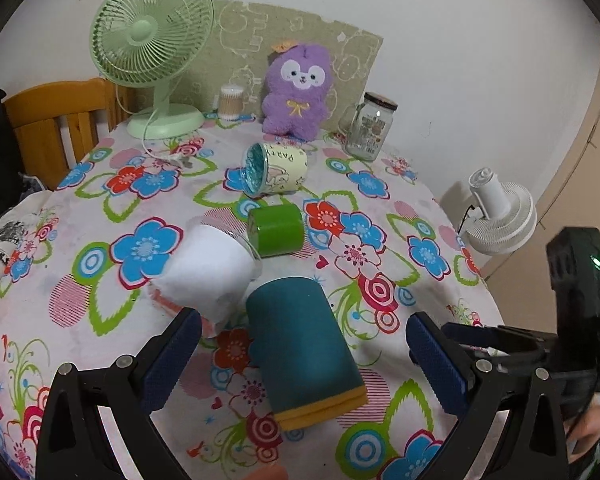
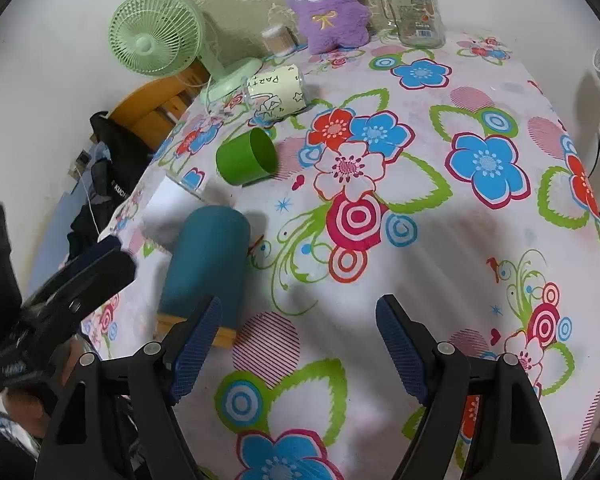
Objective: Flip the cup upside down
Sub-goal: 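Lower the teal cup onto the table and open the right gripper, then grasp the teal cup with the left gripper and tip it rim-down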
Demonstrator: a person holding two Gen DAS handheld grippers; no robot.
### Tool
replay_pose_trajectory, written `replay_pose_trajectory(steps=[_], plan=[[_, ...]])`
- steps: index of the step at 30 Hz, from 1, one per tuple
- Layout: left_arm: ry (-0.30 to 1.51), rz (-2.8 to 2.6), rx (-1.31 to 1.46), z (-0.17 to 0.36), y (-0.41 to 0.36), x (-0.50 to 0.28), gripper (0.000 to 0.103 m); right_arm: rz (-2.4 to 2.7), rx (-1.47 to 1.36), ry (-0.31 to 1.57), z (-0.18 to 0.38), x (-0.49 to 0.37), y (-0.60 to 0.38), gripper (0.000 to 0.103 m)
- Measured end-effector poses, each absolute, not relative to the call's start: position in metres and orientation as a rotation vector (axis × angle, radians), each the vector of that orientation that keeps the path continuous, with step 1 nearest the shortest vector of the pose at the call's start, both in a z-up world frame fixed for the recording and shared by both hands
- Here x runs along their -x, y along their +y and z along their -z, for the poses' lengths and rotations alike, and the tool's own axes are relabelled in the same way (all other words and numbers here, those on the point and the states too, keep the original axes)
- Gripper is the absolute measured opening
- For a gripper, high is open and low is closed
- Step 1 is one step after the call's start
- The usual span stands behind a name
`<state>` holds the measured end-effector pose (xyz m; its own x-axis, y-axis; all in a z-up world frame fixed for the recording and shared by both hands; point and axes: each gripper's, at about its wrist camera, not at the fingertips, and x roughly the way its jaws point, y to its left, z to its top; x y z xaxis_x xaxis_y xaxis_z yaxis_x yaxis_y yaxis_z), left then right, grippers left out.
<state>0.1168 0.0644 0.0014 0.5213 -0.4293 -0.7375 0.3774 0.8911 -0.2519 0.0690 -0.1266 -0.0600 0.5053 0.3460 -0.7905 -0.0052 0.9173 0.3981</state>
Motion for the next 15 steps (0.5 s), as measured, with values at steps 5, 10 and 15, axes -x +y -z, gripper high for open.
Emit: replay_pose_trajectory(steps=[5,10,15], plan=[[0.943,0.459,0.069,0.011,0.054,-0.129,0.103,-0.240,-0.364,1.020,0.064,-0.063,-0.126,0.082],[1.018,0.430,0.091,0.027,0.050,-0.143,0.103,-0.240,-0.358,1.020,0.069,-0.061,-0.128,0.082],[1.053,0.406,0.096,0.038,0.047,-0.149,0.103,-0.233,-0.361,1.016,0.070,-0.062,-0.130,0.082]])
